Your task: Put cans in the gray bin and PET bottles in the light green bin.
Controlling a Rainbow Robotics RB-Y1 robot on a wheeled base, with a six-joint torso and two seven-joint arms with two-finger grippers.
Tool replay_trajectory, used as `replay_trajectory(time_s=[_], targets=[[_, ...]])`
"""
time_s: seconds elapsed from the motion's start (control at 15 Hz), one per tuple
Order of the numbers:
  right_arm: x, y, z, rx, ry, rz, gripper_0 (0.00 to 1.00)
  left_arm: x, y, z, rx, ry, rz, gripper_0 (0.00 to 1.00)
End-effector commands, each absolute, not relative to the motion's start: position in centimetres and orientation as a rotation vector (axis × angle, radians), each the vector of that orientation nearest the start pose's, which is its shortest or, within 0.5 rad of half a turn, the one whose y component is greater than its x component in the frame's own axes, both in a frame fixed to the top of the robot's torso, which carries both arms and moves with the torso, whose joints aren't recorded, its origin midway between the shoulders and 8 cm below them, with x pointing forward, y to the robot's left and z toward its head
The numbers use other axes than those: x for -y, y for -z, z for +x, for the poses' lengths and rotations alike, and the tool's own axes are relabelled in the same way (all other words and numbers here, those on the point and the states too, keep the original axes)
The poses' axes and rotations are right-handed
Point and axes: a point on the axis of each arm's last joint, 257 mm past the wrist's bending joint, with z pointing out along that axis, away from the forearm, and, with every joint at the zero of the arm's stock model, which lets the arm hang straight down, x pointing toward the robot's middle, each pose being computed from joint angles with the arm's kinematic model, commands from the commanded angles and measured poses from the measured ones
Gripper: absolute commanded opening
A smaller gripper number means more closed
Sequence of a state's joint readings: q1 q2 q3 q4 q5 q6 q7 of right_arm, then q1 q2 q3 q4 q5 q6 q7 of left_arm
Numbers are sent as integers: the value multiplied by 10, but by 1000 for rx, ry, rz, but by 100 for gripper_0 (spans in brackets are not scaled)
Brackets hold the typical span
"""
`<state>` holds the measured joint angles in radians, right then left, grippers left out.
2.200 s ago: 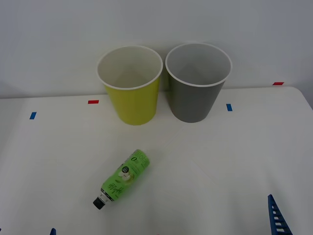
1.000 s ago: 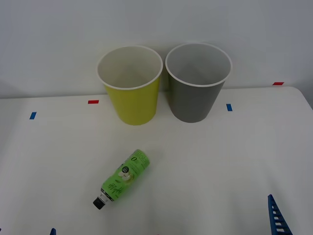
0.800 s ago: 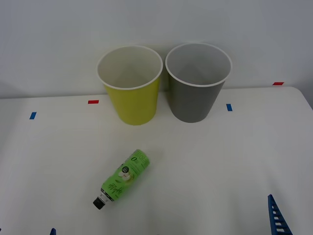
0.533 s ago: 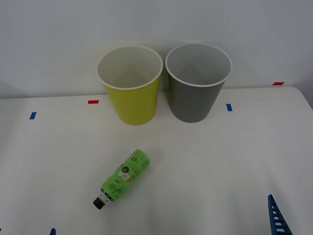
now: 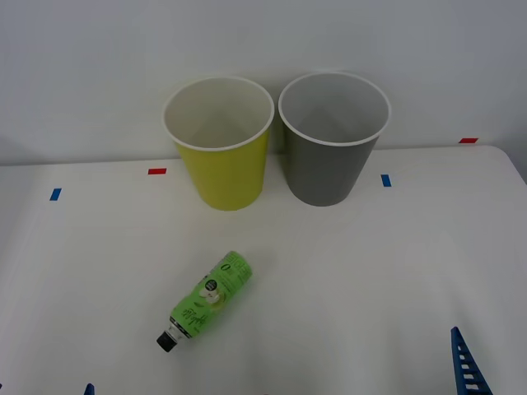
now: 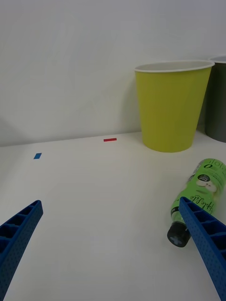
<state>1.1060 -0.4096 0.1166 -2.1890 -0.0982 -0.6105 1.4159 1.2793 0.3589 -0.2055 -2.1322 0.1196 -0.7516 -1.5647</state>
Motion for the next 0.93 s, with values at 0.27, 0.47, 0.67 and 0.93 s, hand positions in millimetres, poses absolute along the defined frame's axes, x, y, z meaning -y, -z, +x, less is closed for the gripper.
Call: replay_trajectory(time_s=[0.27,0.47,0.67,0.93], targets=[[283,182,232,-1473,-38,-80,100,-275,209,172,-1546,-55,38,100],[283,182,232,-1473,-38,-80,100,-275,209,172,-1546,-55,38,100],[283,182,232,-1473,-38,-80,100,-275,209,172,-1546,-55,38,100],[283,182,232,-1473,-38,-80,100,-275,209,172,-1546,-55,38,100]])
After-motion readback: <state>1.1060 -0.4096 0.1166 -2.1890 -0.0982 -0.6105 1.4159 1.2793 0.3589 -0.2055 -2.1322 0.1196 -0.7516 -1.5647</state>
